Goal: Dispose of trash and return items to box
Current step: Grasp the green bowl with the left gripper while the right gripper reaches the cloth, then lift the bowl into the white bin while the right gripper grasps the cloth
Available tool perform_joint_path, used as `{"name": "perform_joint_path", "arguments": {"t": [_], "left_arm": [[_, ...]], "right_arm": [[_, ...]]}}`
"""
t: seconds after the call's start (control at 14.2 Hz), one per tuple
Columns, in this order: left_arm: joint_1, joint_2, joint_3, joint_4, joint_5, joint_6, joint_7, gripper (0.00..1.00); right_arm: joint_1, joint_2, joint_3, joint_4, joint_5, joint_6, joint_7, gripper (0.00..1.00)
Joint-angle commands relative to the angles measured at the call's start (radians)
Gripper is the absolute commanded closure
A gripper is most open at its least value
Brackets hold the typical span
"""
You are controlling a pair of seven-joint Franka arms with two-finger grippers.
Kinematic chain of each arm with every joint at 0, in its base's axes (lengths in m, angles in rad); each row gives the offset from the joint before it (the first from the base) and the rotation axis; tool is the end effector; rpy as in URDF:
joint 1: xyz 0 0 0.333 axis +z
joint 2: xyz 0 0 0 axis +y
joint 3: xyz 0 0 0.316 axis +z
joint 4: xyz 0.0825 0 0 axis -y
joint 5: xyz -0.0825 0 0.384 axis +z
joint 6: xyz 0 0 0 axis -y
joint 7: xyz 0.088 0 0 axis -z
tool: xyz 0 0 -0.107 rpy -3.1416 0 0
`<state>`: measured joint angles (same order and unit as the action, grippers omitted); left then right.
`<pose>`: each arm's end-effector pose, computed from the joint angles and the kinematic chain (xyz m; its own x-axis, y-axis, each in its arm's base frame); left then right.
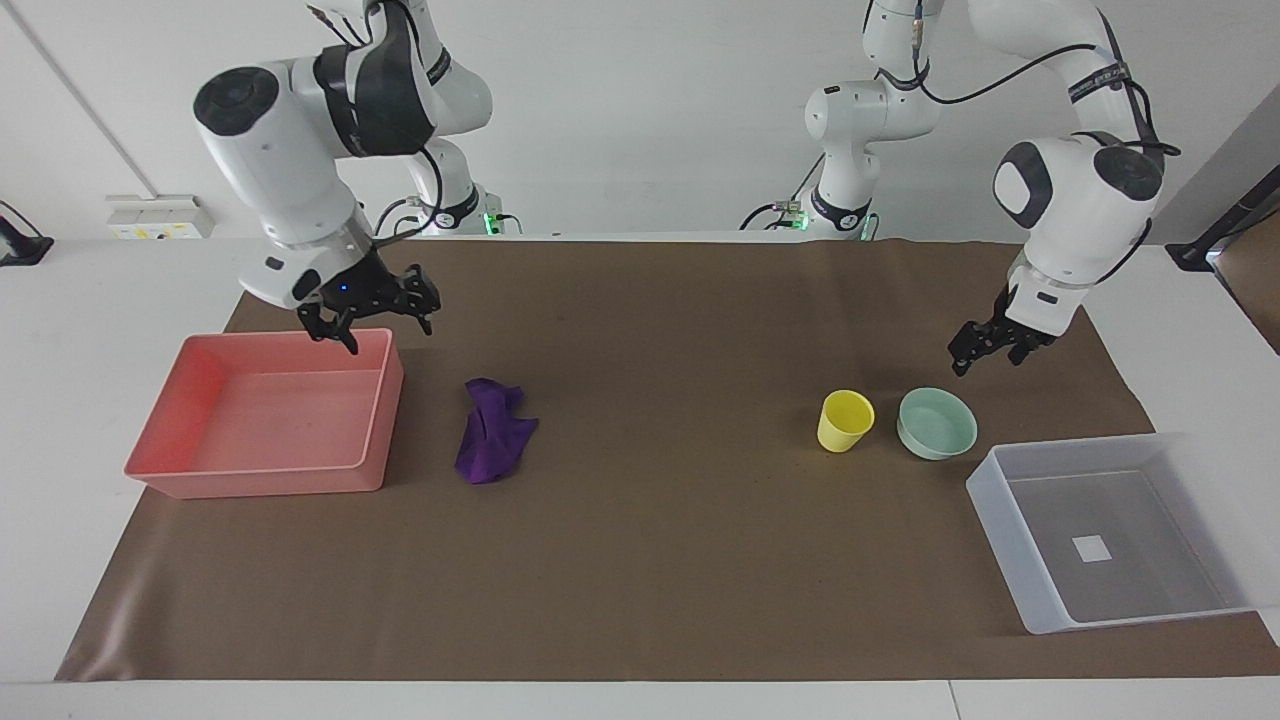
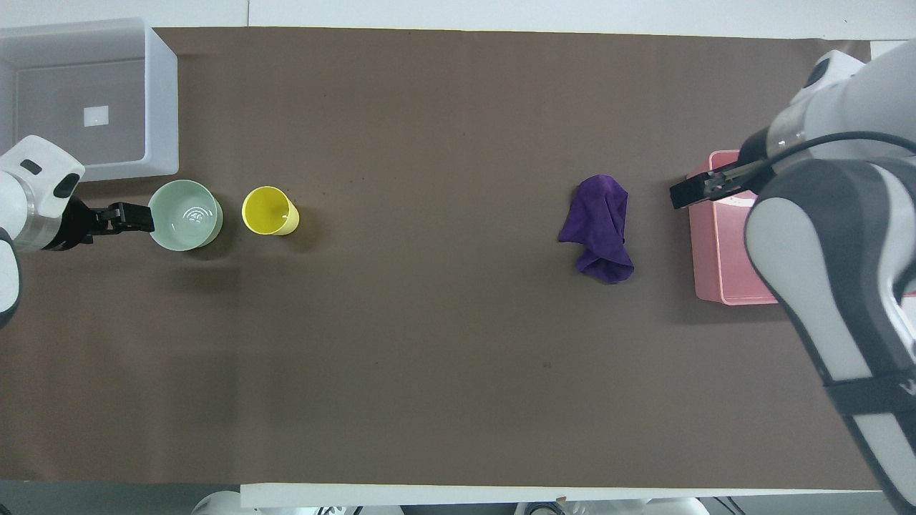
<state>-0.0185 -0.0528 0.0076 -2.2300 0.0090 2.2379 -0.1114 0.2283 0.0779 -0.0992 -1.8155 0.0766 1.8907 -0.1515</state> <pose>0.5226 -0.0054 0.4004 0.9936 0.0948 0.0610 0.0950 -0.9955 -0.0002 0.5791 0.0823 0.4913 0.9673 0.2537 0.0068 0.2536 -0.9652 -0.0646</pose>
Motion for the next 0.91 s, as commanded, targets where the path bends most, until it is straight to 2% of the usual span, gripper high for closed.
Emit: {"name": "perform_joint_path", "arguments": {"t": [0.0,0.21,0.42,0.49,0.56,0.63,0.77,0.84], "left_arm": [[0.02,0.036,0.003,-0.046,-0.009,0.11,-0.043,0.0],[0.031,0.119,0.003,-0.046,-0.009,0.233,-0.051,0.0],[0.052,0.195,0.002,-0.037,-0.017,0.345,-0.08,0.01],[0.042,0.229,0.003,-0.034,-0.024,0.38,-0.167,0.46],[0.045,0.237,0.003,-0.037,-0.024,0.385,-0.206,0.99],[0.045,0.238,0.002,-0.025,-0.024,0.37,-0.206,1.0],[0.038,0.24,0.002,-0.008,-0.024,0.345,-0.206,1.0],[0.038,0.24,0.003,-0.008,-0.024,0.344,-0.208,1.0]], "right_arm": [[0.058,0.077,0.001,-0.053,0.02,0.15,0.053,0.01],[0.086,0.132,0.001,-0.162,0.018,0.355,0.067,0.01],[0.118,0.209,0.001,-0.169,0.02,0.43,0.099,0.03],[0.124,0.218,0.001,-0.194,0.018,0.465,0.11,0.1],[0.126,0.218,0.001,-0.218,0.02,0.502,0.11,0.16],[0.126,0.217,0.001,-0.24,0.02,0.514,0.109,0.29],[0.126,0.214,0.001,-0.245,0.02,0.507,0.11,0.64],[0.125,0.214,0.001,-0.243,0.02,0.504,0.11,0.74]]}}
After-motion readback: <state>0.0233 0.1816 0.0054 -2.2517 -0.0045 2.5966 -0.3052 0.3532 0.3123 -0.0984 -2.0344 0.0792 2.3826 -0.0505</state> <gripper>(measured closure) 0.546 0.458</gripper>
